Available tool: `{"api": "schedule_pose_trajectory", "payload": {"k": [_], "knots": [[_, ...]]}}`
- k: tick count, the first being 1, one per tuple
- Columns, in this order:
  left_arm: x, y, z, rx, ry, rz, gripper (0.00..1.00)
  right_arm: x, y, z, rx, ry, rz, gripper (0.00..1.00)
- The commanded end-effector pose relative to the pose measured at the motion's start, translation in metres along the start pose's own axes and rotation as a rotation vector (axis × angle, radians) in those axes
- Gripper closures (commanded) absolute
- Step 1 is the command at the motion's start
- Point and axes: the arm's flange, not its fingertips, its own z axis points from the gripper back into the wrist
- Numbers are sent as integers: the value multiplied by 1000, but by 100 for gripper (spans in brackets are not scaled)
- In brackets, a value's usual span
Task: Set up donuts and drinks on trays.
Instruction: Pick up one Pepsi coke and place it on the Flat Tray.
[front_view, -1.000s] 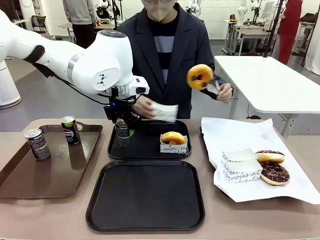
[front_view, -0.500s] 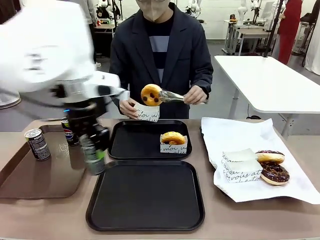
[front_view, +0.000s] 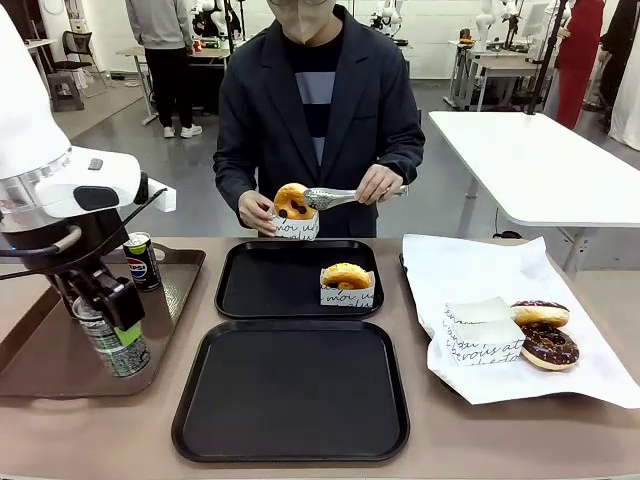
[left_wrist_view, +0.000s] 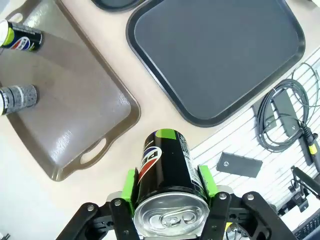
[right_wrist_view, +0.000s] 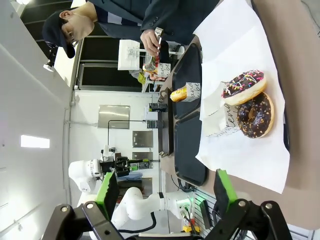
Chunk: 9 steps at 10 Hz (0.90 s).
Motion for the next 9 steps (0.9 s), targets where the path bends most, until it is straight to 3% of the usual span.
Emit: {"api": "schedule_pose_trajectory", "payload": {"k": [1,9], "knots": [[-6,1,3,-7,5,6,41,2,0,-1,26,-15,16,0],[-6,1,3,-7,5,6,41,2,0,-1,26,-15,16,0]]}}
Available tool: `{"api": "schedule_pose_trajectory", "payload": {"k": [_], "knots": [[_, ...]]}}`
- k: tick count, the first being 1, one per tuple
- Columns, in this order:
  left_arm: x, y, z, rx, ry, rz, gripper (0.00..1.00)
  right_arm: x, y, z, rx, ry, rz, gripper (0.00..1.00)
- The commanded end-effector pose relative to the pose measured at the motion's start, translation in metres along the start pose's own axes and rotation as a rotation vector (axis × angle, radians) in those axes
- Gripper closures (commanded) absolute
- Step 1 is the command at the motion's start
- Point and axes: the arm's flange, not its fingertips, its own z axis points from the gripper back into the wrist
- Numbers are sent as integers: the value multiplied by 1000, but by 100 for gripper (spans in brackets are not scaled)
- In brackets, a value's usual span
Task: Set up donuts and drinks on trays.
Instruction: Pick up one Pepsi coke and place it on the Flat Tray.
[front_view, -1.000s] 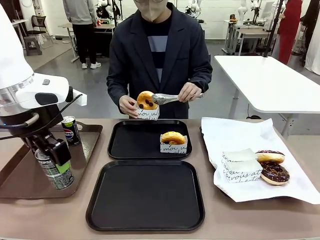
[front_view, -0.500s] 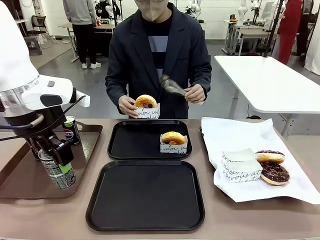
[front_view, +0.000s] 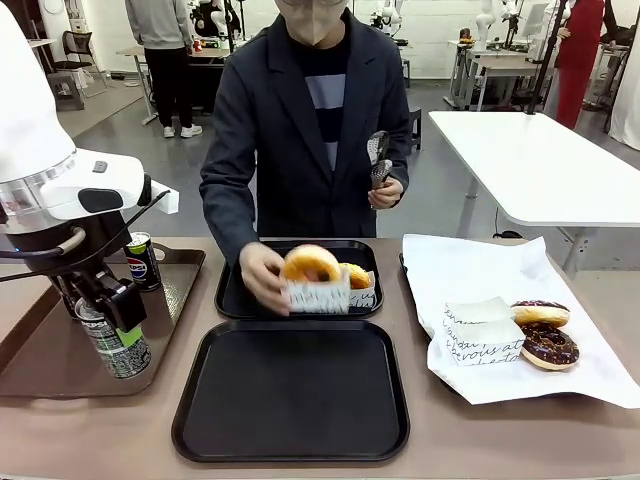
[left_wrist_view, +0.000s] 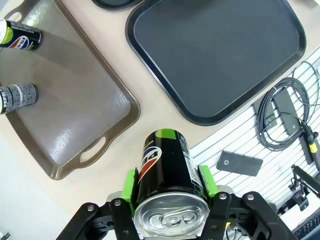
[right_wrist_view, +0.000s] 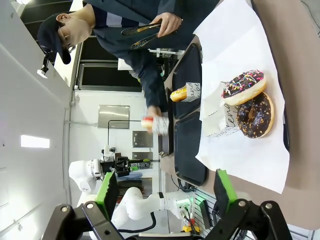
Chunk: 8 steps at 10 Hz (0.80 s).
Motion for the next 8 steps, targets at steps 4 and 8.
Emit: {"api": "schedule_pose_trajectory", "payload": {"k": [4,8], "knots": [[-3,1,3,-6,-3,4,41,2,0,-1,26,-15,16,0],[7,0,0,-4,3,-7,41,2,0,-1,26,-15,16,0]]}}
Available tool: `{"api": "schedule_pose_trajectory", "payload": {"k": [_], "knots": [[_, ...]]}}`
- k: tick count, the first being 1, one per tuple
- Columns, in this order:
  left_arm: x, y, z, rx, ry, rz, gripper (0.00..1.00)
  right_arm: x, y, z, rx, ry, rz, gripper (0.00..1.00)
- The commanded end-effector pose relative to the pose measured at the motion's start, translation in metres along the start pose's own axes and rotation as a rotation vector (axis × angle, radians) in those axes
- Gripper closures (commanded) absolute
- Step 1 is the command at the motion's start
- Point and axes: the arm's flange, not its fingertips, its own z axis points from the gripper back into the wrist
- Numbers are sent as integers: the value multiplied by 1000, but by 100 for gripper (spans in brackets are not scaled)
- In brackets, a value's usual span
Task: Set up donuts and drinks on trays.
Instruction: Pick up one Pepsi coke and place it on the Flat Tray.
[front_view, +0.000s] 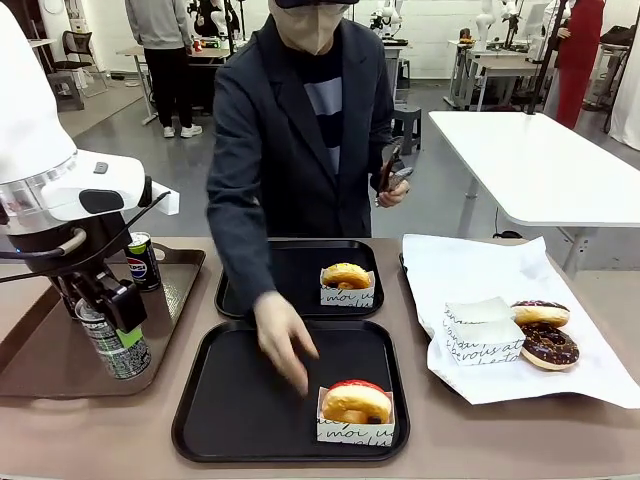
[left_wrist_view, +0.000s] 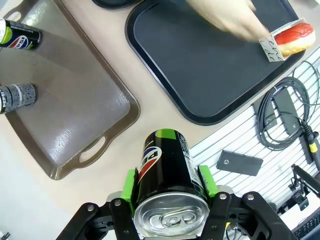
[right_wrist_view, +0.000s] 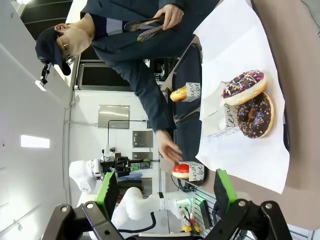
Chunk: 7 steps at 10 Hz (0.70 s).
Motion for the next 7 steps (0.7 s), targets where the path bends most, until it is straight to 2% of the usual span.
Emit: {"api": "schedule_pose_trajectory", "payload": {"k": [1,4,7], "knots": [[12,-1,3,-11,0,-11,41,2,0,-1,26,-15,16,0],[55,2,4,6,-17,-13,41,2,0,-1,26,-15,16,0],[133,25,-12,30,-99,18,41,2,0,-1,26,-15,16,0]]}}
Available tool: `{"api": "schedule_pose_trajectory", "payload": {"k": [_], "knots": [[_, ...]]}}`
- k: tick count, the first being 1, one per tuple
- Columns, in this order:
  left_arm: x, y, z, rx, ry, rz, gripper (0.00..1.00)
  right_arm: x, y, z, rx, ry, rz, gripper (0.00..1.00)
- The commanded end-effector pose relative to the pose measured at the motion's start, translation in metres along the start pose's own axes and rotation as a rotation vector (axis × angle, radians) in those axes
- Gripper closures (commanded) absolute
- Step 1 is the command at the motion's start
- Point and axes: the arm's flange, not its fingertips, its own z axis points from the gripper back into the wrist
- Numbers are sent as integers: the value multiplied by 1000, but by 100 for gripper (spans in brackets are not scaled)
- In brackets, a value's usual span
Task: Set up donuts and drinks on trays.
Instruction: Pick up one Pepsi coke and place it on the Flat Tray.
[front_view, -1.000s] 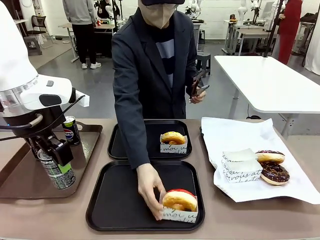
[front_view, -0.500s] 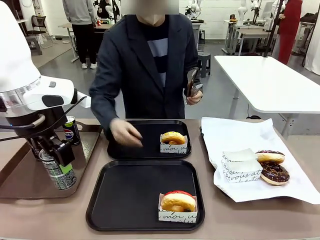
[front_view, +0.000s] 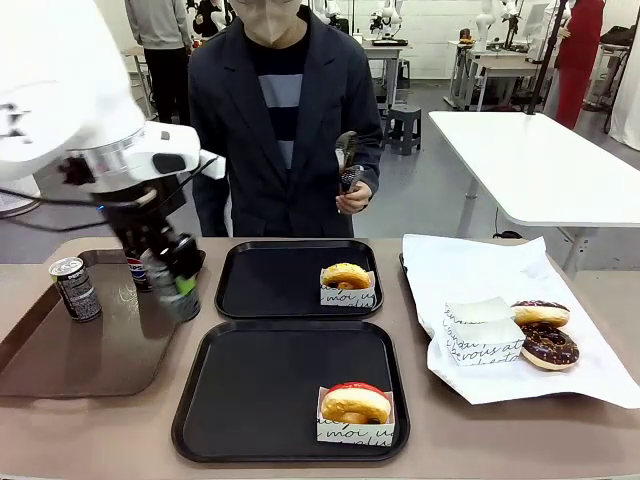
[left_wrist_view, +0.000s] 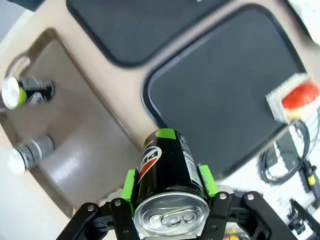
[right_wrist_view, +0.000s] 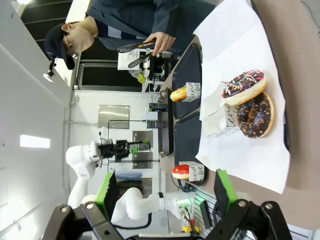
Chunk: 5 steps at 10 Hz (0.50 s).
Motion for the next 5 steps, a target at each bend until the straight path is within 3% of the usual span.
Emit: {"api": "schedule_pose_trajectory", "payload": {"k": [1,3,5], "knots": [[57,12,-25,35,-18,62,41,2,0,-1,26,-15,16,0],[94,15,-56,48,-33,96,41,2,0,-1,26,-15,16,0],[124,15,-84,74,12,121,41,2,0,-1,26,-15,16,0]]}}
